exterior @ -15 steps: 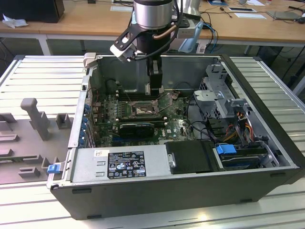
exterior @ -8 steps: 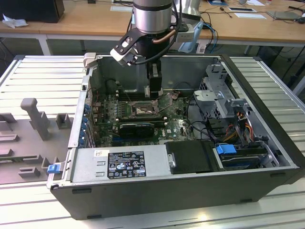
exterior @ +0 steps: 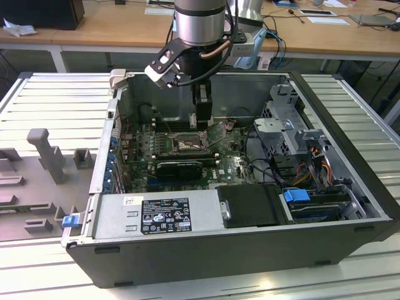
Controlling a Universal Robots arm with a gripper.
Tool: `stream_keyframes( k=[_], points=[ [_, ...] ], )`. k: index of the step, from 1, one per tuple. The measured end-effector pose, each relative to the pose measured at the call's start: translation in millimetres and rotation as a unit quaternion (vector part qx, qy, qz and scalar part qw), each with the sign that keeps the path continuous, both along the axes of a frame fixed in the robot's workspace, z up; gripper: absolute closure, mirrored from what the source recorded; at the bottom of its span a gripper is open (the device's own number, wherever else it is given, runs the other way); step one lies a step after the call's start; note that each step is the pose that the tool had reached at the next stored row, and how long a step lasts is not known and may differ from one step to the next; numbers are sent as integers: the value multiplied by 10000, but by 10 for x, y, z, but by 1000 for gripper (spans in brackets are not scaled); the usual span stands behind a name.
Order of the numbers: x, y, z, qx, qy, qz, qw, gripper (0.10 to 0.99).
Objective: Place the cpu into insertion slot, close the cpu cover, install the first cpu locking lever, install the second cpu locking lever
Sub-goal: 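Place the cpu into insertion slot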
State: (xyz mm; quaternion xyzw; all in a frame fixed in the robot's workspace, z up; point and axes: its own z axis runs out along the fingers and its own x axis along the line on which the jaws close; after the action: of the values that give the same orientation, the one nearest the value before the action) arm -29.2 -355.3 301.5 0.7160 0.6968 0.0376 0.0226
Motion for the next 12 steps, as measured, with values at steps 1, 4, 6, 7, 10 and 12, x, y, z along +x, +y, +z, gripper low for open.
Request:
stream_keyframes(
  k=[1, 4, 6, 7, 10, 12],
  points=[
    [0, 0, -3, 0, 0, 2, 10000, 557],
    [0, 0, -13, 2, 0, 8, 10000, 557],
    [0, 0, -18, 2, 0, 10, 10000, 557],
    [0, 0, -22, 3, 0, 12, 10000, 557],
    [0, 0, -36, 5, 0, 19, 10000, 557],
    [0, 0, -46, 6, 0, 23, 10000, 557]
  ],
)
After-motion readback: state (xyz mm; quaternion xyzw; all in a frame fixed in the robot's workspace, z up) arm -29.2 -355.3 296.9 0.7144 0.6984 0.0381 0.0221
